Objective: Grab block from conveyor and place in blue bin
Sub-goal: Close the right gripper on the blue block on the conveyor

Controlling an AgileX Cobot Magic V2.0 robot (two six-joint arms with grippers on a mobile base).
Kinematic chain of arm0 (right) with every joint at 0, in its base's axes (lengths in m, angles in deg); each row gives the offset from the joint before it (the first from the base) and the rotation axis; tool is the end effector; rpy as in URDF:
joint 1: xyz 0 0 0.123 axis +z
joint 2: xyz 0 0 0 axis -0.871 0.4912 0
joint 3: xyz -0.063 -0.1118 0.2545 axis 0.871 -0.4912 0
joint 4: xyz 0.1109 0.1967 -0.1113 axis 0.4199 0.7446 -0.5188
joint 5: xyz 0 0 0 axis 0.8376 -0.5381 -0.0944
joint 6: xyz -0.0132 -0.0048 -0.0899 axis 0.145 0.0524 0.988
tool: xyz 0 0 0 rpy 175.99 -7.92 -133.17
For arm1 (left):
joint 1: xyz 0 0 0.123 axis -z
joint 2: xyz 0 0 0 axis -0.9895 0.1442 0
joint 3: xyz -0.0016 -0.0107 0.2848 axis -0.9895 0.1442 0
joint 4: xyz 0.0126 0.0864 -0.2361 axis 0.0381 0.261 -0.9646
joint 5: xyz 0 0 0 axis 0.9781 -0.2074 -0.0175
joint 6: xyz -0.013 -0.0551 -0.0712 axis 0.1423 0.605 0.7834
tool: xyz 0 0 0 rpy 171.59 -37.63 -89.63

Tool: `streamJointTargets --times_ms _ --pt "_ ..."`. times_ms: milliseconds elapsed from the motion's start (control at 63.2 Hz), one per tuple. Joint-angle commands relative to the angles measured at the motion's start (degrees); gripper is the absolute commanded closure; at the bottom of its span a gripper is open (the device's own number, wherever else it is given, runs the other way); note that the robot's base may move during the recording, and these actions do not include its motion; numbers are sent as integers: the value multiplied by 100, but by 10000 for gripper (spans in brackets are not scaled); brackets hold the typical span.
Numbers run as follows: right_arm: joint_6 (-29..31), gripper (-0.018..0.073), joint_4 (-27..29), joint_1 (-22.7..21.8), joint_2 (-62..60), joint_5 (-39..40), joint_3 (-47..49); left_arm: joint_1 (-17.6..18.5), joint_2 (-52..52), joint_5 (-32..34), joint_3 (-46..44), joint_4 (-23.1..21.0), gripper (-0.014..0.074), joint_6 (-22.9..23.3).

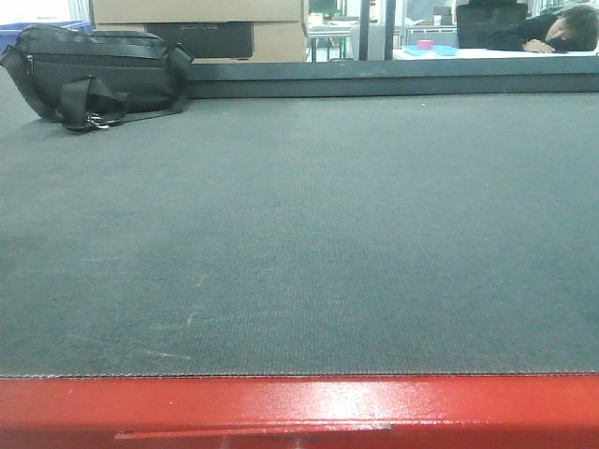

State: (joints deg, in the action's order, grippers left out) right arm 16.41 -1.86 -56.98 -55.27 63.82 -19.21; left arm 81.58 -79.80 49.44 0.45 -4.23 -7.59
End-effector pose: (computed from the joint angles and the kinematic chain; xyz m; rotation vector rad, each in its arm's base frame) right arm 0.0565 0.0038 0.2102 -0.0612 1.5172 0.0400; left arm 0.0569 0.0001 0.2055 -0.0279 1.5634 -0.0254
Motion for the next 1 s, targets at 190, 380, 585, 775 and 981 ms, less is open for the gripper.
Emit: streamJointTargets --times_ms 190,380,585,775,981 --pt "12 721 -30 -13 -18 149 1 -12 -24 89 -10 -26 708 26" --pt "12 721 -30 -13 -18 149 1 -12 -24 89 -10 -26 708 26" --pt "12 721 -30 -13 -18 149 1 -12 -24 144 -10 -26 708 26" --pt "12 721 -30 -13 -18 351 1 -12 -24 226 -10 -26 708 26" --pt "12 721 245 -13 -18 46 456 -12 -24 -84 -466 -29 708 26"
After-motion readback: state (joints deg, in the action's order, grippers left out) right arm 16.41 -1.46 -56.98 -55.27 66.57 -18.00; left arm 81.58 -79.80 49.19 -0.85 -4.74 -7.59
